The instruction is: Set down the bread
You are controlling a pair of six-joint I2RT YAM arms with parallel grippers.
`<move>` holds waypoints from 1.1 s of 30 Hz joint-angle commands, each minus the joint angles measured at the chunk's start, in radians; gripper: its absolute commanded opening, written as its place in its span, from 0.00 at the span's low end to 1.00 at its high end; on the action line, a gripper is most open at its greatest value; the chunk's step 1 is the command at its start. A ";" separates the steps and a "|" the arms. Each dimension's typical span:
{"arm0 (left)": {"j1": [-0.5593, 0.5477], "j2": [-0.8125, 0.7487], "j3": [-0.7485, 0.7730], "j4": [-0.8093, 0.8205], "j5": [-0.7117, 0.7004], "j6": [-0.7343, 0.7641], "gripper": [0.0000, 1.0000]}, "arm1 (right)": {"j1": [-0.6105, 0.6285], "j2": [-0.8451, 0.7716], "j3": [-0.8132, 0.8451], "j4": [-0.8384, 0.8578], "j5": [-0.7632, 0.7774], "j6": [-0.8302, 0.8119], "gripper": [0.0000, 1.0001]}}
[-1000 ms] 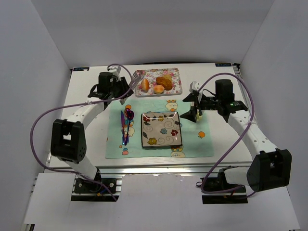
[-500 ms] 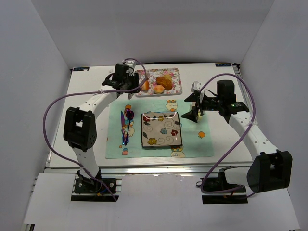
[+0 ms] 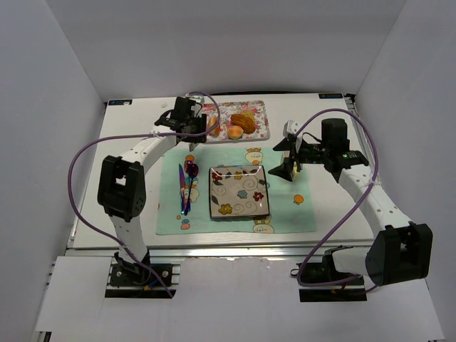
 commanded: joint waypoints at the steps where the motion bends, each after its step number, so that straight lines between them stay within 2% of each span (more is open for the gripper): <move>1: -0.007 -0.007 0.043 -0.010 0.036 0.013 0.56 | -0.005 -0.020 -0.007 0.029 -0.017 0.011 0.89; 4: -0.007 0.007 0.043 -0.031 0.045 0.015 0.52 | -0.007 -0.022 -0.009 0.032 -0.018 0.014 0.89; 6: -0.007 0.012 0.043 -0.038 0.056 0.015 0.45 | -0.007 -0.022 -0.010 0.036 -0.018 0.016 0.90; 8: -0.007 0.010 0.045 -0.041 0.064 0.013 0.32 | -0.007 -0.025 -0.009 0.040 -0.018 0.020 0.89; 9: -0.007 0.007 0.045 -0.039 0.064 0.009 0.19 | -0.007 -0.026 -0.009 0.041 -0.020 0.020 0.89; 13: -0.007 -0.028 0.080 -0.074 0.053 0.009 0.10 | -0.010 -0.034 -0.009 0.041 -0.020 0.020 0.89; 18: -0.007 -0.213 0.001 -0.093 0.110 0.006 0.08 | -0.017 -0.057 -0.018 0.038 -0.018 0.016 0.89; 22: -0.022 -0.382 -0.174 -0.107 0.231 -0.017 0.08 | -0.022 -0.060 -0.022 0.037 -0.018 0.019 0.89; 23: -0.031 -0.416 -0.261 -0.104 0.248 -0.029 0.08 | -0.024 -0.059 -0.022 0.037 -0.017 0.017 0.89; 28: -0.175 -0.604 -0.466 -0.087 0.279 -0.134 0.12 | -0.028 -0.048 -0.013 0.033 -0.012 0.016 0.89; 33: -0.301 -0.657 -0.566 -0.065 0.237 -0.207 0.24 | -0.031 -0.034 0.002 0.027 -0.017 0.011 0.89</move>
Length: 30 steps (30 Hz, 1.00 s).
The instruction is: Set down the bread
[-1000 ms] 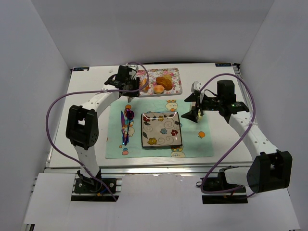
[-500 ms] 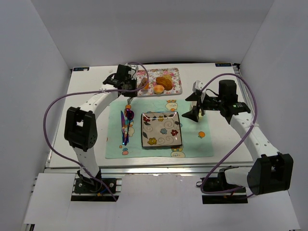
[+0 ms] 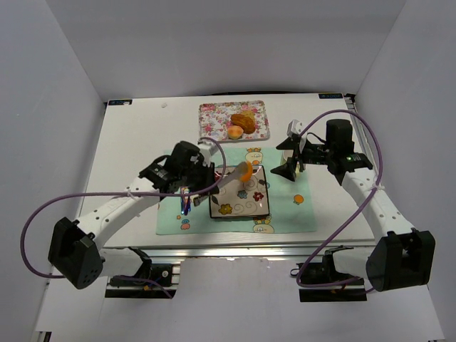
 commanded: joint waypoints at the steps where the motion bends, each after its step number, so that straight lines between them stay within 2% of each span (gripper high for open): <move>1: -0.043 -0.020 -0.032 0.028 -0.017 -0.066 0.26 | -0.006 0.007 0.020 0.010 -0.016 -0.004 0.89; 2: -0.052 -0.014 -0.035 0.029 -0.017 -0.068 0.26 | -0.006 0.007 0.020 0.010 -0.016 -0.004 0.89; 9: -0.084 0.043 -0.004 0.006 -0.066 -0.040 0.51 | -0.008 -0.002 0.017 0.002 -0.014 -0.010 0.89; 11: -0.084 0.043 0.013 0.003 -0.068 -0.038 0.54 | -0.008 -0.006 0.010 0.001 -0.013 -0.009 0.89; 16: -0.084 0.030 0.023 -0.017 -0.071 -0.031 0.55 | -0.009 -0.013 -0.001 0.001 -0.013 -0.009 0.89; 23: -0.081 0.016 0.089 -0.040 -0.158 -0.034 0.56 | -0.009 -0.005 -0.003 0.002 -0.020 -0.009 0.90; 30: -0.040 0.065 0.155 -0.035 -0.148 -0.034 0.55 | -0.011 -0.002 0.005 0.001 -0.023 -0.015 0.89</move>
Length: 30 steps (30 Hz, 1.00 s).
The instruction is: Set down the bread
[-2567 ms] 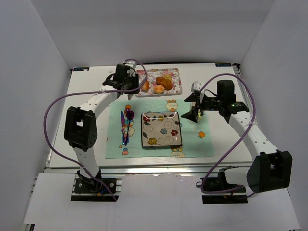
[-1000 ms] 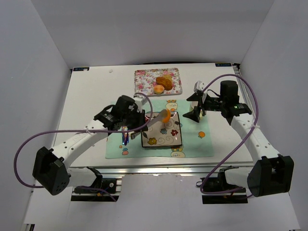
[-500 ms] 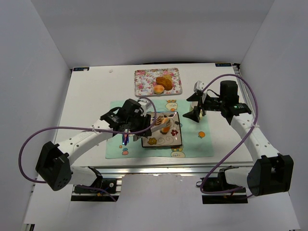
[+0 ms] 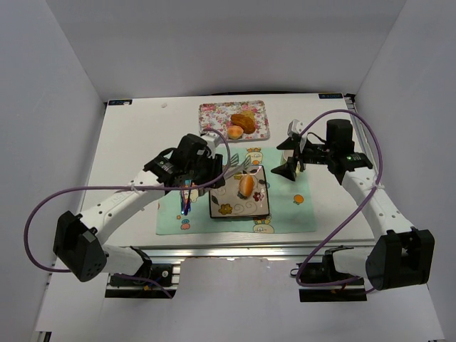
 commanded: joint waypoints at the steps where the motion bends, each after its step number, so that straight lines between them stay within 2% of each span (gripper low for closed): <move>1: 0.036 0.013 0.061 0.022 -0.007 0.006 0.53 | -0.004 -0.009 0.002 0.002 -0.020 -0.015 0.89; 2: 0.054 0.019 0.079 0.031 -0.002 0.003 0.51 | -0.002 -0.012 0.001 0.002 -0.021 -0.015 0.89; 5: 0.202 0.061 0.115 0.138 0.048 -0.090 0.33 | -0.004 -0.011 -0.007 0.011 -0.026 -0.012 0.89; 7: 0.253 0.134 0.180 0.180 0.074 -0.148 0.25 | -0.004 -0.009 -0.007 0.014 -0.031 -0.003 0.89; 9: 0.284 0.246 0.259 0.183 0.062 -0.188 0.22 | -0.004 -0.009 -0.007 0.022 -0.032 -0.003 0.89; 10: 0.290 0.289 0.349 0.174 0.053 -0.204 0.22 | -0.004 -0.007 -0.007 0.025 -0.032 -0.002 0.89; 13: 0.303 0.453 0.478 0.120 0.042 -0.286 0.23 | -0.004 -0.006 -0.007 0.040 -0.031 0.001 0.89; 15: 0.319 0.524 0.575 0.082 0.048 -0.369 0.33 | -0.005 -0.007 -0.012 0.059 -0.034 0.011 0.89; 17: 0.338 0.599 0.609 0.100 0.099 -0.423 0.34 | -0.004 -0.012 -0.026 0.077 -0.037 0.026 0.89; 20: 0.370 0.627 0.592 0.189 0.145 -0.509 0.40 | -0.004 -0.020 -0.038 0.089 -0.038 0.031 0.89; 27: 0.413 0.635 0.525 0.313 0.231 -0.595 0.51 | -0.002 -0.021 -0.053 0.093 -0.038 0.029 0.89; 30: 0.418 0.621 0.465 0.387 0.261 -0.635 0.52 | -0.002 -0.015 -0.053 0.093 -0.035 0.029 0.89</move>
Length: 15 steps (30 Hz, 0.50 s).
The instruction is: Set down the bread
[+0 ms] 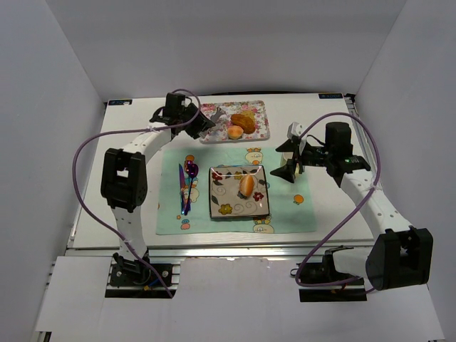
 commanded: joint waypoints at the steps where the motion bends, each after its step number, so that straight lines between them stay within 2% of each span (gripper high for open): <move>1: -0.002 -0.065 -0.065 0.123 0.078 -0.075 0.52 | -0.004 -0.014 -0.004 0.030 -0.023 0.007 0.90; 15: -0.001 -0.032 -0.136 0.307 0.158 -0.193 0.51 | -0.002 -0.016 -0.004 0.014 -0.018 -0.003 0.89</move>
